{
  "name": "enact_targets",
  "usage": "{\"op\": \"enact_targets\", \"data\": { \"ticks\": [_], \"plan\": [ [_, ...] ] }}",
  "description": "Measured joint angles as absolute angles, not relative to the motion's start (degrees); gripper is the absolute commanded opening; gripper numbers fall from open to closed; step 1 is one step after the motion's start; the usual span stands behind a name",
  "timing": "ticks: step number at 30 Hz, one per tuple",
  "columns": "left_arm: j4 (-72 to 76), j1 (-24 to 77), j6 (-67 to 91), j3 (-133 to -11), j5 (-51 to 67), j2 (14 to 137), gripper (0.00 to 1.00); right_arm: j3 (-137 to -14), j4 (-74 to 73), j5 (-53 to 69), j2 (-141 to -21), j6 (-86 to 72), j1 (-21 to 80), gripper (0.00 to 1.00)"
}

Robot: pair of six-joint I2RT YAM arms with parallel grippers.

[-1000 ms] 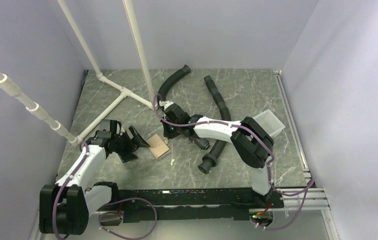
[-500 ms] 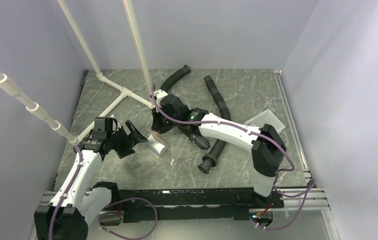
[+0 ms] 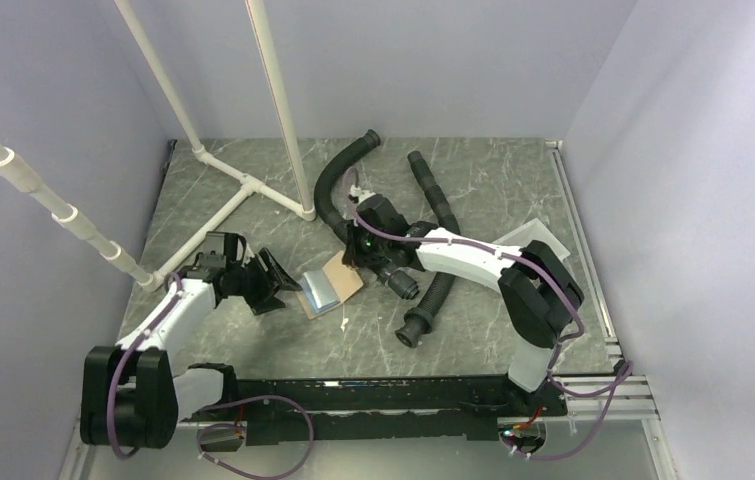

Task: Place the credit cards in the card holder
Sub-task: Open the card holder at the center of the board.

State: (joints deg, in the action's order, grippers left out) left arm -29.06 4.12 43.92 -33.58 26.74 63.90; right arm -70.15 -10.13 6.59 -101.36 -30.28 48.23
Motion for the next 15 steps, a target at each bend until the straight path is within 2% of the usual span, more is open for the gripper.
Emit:
{"op": "enact_targets", "data": {
  "ticks": [6, 10, 15],
  "plan": [
    [-22.02, 5.19, 44.95, -32.01, 30.24, 70.32, 0.51, -66.04, -9.23, 5.85, -101.93, -31.68, 46.54, 0.0],
    [-19.49, 6.15, 45.21, -32.49, 30.44, 73.71, 0.35, -65.78, -8.4, 5.58, -103.46, -31.55, 47.0, 0.0],
    [-17.58, 8.03, 45.12, -34.37, 30.11, 77.17, 0.38, -64.99, -7.62, 5.56, -103.53, -31.29, 47.13, 0.0]
  ]
}}
